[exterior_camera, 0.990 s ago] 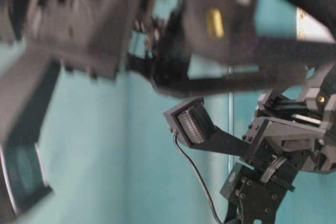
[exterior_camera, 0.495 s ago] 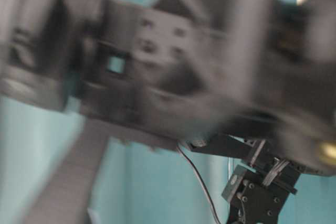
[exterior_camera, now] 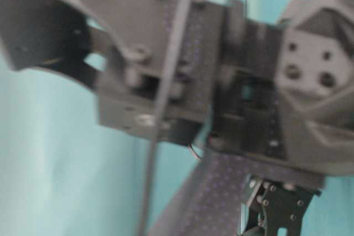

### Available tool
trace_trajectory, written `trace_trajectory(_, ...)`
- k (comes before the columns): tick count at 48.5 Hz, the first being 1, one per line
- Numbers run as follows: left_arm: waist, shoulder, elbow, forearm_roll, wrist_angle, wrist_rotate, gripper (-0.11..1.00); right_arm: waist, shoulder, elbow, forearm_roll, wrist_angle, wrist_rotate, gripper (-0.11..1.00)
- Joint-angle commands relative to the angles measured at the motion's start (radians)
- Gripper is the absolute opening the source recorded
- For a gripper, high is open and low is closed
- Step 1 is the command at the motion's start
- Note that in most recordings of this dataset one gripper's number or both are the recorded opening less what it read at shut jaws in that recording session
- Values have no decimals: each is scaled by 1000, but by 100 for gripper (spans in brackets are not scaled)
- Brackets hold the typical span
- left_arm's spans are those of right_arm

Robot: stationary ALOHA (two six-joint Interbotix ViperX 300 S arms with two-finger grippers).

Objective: Move the wooden board into place and insert the rod into its hole.
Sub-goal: 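Close the right gripper around the wooden dowel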

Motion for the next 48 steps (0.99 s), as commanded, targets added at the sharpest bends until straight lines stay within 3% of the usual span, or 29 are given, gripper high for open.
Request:
trace_trajectory(1,-40,2,-21,3,5,-2,72,3,-12,-21,2,-25,2,91)
trace_trajectory(22,-40,0,-18,3,6,-2,72,3,14,2,2,-48,3,88)
trace_trajectory(36,-40,-3,-23,3,6,-2,72,3,15,14,0,-63,2,59)
trace_trajectory(48,-40,-3,-23,3,9,-2,72,3,15,23,-3,-97,2,59)
